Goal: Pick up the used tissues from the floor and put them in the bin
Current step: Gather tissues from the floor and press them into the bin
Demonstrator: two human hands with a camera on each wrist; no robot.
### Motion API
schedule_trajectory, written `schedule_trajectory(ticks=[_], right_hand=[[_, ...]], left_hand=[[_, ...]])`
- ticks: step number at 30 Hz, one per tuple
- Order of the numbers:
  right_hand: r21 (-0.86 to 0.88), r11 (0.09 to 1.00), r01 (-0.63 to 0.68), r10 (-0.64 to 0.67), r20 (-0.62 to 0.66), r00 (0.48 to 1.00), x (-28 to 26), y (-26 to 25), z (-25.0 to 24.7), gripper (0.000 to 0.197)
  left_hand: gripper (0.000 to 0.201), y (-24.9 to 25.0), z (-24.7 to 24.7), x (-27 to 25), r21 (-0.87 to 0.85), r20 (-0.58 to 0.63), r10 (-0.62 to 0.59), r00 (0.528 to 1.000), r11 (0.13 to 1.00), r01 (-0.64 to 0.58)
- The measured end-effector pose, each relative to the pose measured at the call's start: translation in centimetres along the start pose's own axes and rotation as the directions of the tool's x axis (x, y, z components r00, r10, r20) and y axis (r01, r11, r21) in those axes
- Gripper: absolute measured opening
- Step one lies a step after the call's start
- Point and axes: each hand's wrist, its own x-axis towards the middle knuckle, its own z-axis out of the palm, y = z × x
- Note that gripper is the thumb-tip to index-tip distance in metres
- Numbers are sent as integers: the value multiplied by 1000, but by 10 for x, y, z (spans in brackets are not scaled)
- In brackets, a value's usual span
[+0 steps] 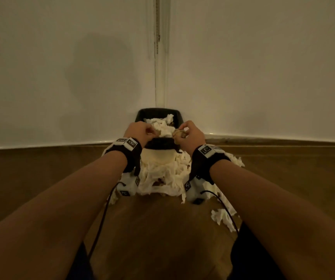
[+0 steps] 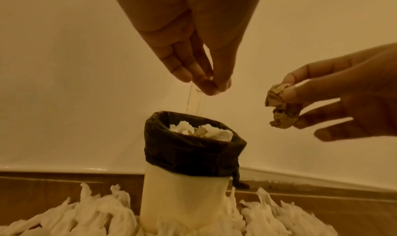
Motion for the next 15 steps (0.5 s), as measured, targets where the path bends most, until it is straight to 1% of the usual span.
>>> schedule_trajectory(ticks=[4, 6, 11, 13, 14, 15], right_hand=[[14, 997, -73, 72, 27, 997, 30, -6, 11, 20], [24, 996, -85, 85, 15, 996, 51, -8, 22, 20], [16, 999, -45, 45, -29, 999, 112, -16, 49, 13], [-13, 1000, -24, 24, -32, 999, 132, -16, 57, 10], [-40, 999, -17, 16, -21, 1000, 140, -15, 61, 11], [-70, 997, -12, 12, 1, 1000, 146, -14, 63, 16]], left_hand=[[16, -4, -5, 24, -19, -29, -52, 998, 998, 52], [19, -9, -3, 40, -11, -31, -65, 997, 998, 65], [24, -25, 4, 92, -33, -65, -83, 994, 996, 81], [27, -29, 7, 110, -45, -63, -97, 993, 995, 94], [29, -31, 10, 116, -43, -52, -102, 993, 994, 100], [32, -33, 12, 121, -41, -33, -105, 994, 994, 104]])
